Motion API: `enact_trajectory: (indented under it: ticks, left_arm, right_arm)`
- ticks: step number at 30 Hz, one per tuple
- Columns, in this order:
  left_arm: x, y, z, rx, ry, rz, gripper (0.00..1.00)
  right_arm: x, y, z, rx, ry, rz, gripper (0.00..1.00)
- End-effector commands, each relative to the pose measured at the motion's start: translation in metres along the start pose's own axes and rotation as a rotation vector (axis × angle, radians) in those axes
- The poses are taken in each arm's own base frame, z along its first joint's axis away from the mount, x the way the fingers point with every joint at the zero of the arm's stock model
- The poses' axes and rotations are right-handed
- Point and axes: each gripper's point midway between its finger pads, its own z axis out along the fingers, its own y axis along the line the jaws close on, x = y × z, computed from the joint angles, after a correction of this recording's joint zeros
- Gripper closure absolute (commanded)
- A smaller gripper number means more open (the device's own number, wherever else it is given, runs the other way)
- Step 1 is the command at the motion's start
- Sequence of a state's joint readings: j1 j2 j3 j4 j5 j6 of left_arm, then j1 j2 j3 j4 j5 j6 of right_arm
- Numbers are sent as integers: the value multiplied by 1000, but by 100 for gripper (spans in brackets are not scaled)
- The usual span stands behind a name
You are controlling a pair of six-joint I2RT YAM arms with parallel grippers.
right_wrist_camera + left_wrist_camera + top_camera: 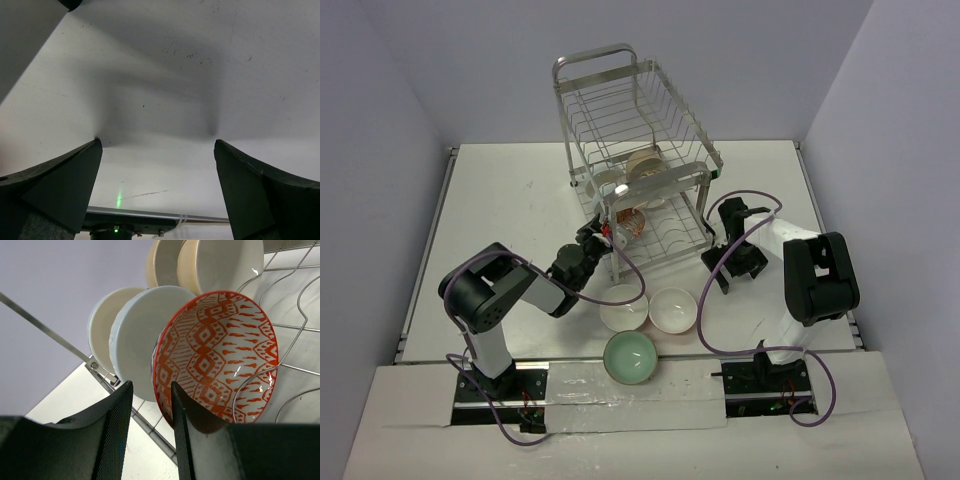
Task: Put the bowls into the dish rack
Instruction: Insert the bowl into the dish rack, then move the dish rack to the center of the board.
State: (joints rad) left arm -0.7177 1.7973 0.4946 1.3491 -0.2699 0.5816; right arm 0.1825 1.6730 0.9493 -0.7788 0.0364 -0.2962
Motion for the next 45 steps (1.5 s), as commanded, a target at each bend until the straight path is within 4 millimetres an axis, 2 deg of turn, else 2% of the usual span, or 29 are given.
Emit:
enact_trajectory:
  ticks: [1,7,20,34,40,45]
  left_arm:
    - [-88,62,-11,-237,-349,-158,59]
    - [-92,63,-16,-221,-358,-223,59]
    - [-93,50,-19,-128,-328,-350,59]
    - [-82,35,-29,-60,-284,-422,60]
    - [-80,43,-31,-99,-261,-449,59]
    - [-69,73,-32,-242,-197,-467,58]
  right_arm:
    - [8,-27,17,127,50,-3,0]
    - [9,-29,18,125,55,5,0]
    - [12,-32,22,126,75,14,0]
    - [15,-33,24,127,87,18,0]
    - [15,-33,23,126,87,23,0]
    - [13,-32,22,117,78,26,0]
